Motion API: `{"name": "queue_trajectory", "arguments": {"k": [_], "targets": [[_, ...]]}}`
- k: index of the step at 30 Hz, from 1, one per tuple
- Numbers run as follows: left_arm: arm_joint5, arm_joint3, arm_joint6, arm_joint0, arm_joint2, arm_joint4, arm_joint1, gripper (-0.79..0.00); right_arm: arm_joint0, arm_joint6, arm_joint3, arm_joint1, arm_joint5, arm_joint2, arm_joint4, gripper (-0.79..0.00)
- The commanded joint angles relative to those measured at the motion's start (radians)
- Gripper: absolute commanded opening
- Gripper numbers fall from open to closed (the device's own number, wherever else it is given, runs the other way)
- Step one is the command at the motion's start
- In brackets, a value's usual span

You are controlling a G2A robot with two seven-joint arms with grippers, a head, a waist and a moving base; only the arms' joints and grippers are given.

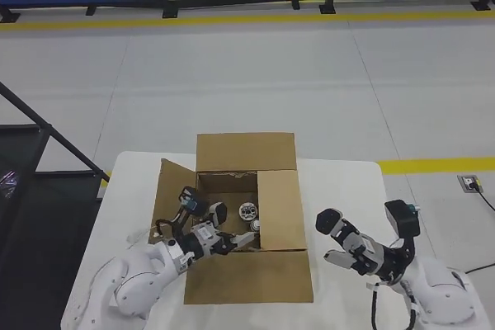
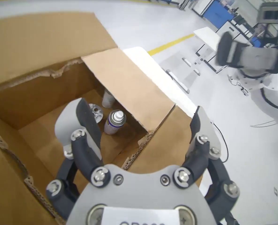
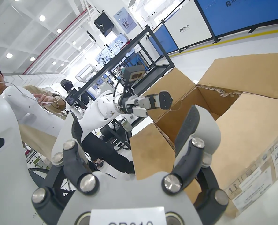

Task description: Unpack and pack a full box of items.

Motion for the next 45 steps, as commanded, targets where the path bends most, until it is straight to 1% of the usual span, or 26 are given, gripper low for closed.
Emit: {"name": "queue_trajectory", "arguments": {"k": [1, 4, 7, 9, 12, 16, 20, 25, 29, 32, 35, 39, 45], "targets": [[0.04, 0.094, -0.042, -0.076, 0.054, -0.116, -0.014, 0.0, -0.006, -0.006, -0.005, 0.003, 0.003, 0.007, -0.017, 0.0], [0.057, 0.241, -0.05, -0.176, 0.122, -0.241, -0.039, 0.0, -0.021, -0.008, -0.004, 0.01, 0.013, 0.016, -0.024, 0.0], [0.047, 0.346, -0.041, -0.249, 0.179, -0.331, -0.062, 0.0, -0.036, -0.011, -0.005, 0.017, 0.021, 0.031, -0.031, 0.0], [0.045, 0.391, -0.04, -0.281, 0.209, -0.351, -0.074, 0.0, -0.048, -0.011, -0.007, 0.021, 0.019, 0.039, -0.03, 0.0], [0.052, 0.45, -0.067, -0.319, 0.246, -0.403, -0.09, 0.0, -0.064, -0.013, -0.012, 0.028, 0.014, 0.051, -0.023, 0.0], [0.023, 0.519, -0.077, -0.363, 0.276, -0.471, -0.108, 0.0, -0.074, -0.017, -0.017, 0.035, 0.011, 0.059, -0.016, 0.0], [-0.007, 0.546, -0.064, -0.381, 0.287, -0.501, -0.119, 0.0, -0.076, -0.021, -0.014, 0.042, 0.012, 0.059, -0.015, 0.0], [-0.03, 0.557, -0.067, -0.389, 0.281, -0.523, -0.123, 0.0, -0.072, -0.025, -0.012, 0.051, 0.015, 0.055, -0.011, 0.0], [-0.044, 0.53, -0.062, -0.377, 0.263, -0.532, -0.12, 0.0, -0.068, -0.029, -0.015, 0.057, 0.018, 0.053, -0.011, 0.0], [-0.056, 0.492, -0.07, -0.365, 0.249, -0.544, -0.117, 0.0, -0.063, -0.032, -0.015, 0.062, 0.02, 0.05, -0.011, 0.0], [-0.046, 0.45, -0.069, -0.362, 0.249, -0.542, -0.118, 0.0, -0.059, -0.054, -0.012, 0.065, 0.017, 0.053, -0.009, 0.0], [-0.025, 0.419, -0.053, -0.38, 0.279, -0.544, -0.131, 0.0, -0.065, -0.105, -0.01, 0.068, 0.008, 0.064, -0.007, 0.0], [-0.016, 0.442, 0.001, -0.438, 0.349, -0.557, -0.165, 0.0, -0.105, -0.192, -0.007, 0.073, -0.025, 0.117, 0.007, 0.0]]}}
